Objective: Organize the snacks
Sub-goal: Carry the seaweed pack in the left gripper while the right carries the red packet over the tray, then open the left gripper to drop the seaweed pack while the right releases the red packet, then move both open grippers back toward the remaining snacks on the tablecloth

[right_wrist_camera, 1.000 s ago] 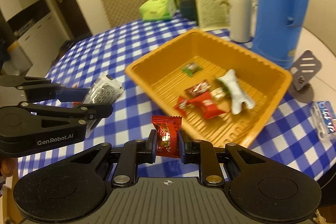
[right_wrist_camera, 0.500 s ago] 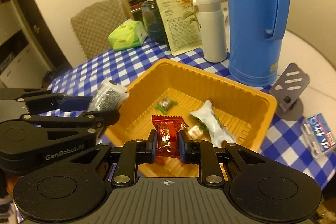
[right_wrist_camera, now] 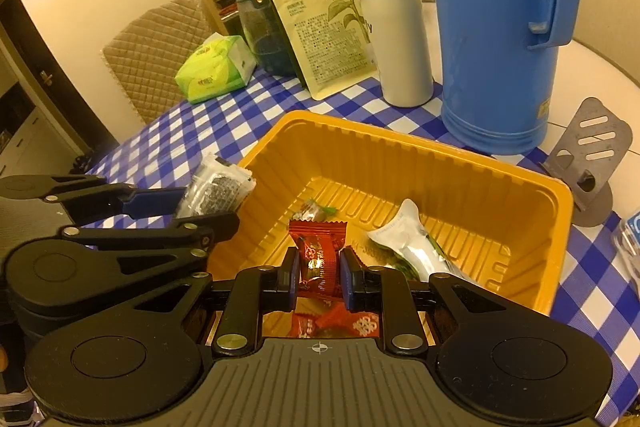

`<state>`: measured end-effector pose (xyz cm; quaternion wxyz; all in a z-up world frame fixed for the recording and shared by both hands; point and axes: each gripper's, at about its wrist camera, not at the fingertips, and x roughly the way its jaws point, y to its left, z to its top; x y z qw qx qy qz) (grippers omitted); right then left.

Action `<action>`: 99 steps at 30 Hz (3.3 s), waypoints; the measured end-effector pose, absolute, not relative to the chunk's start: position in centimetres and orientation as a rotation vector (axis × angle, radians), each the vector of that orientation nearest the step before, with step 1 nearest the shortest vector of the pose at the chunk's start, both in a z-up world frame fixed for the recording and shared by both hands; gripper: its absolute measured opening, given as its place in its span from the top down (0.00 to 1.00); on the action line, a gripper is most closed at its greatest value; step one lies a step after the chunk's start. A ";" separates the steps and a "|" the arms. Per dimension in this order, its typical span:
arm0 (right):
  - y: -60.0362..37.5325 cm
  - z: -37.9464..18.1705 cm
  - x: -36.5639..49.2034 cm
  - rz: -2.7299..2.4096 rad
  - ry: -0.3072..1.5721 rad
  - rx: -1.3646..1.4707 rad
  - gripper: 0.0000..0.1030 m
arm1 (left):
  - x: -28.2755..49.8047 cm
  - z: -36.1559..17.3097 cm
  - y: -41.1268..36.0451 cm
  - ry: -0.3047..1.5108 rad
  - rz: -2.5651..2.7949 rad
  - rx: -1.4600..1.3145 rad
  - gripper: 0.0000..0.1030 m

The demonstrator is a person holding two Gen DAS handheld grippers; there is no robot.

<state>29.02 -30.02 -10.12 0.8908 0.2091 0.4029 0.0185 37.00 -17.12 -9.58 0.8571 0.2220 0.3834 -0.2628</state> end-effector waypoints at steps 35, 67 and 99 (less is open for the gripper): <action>-30.3 -11.7 32.1 -0.030 0.868 0.450 0.79 | 39.3 -10.9 -15.8 0.868 -0.576 0.377 0.56; -34.1 -9.0 25.9 -0.031 0.782 0.501 0.17 | 34.4 -6.8 -14.1 0.830 -0.474 0.244 0.33; -31.7 -6.1 14.4 0.173 0.843 0.385 0.17 | 17.8 -4.7 -6.2 0.891 -0.202 0.078 0.31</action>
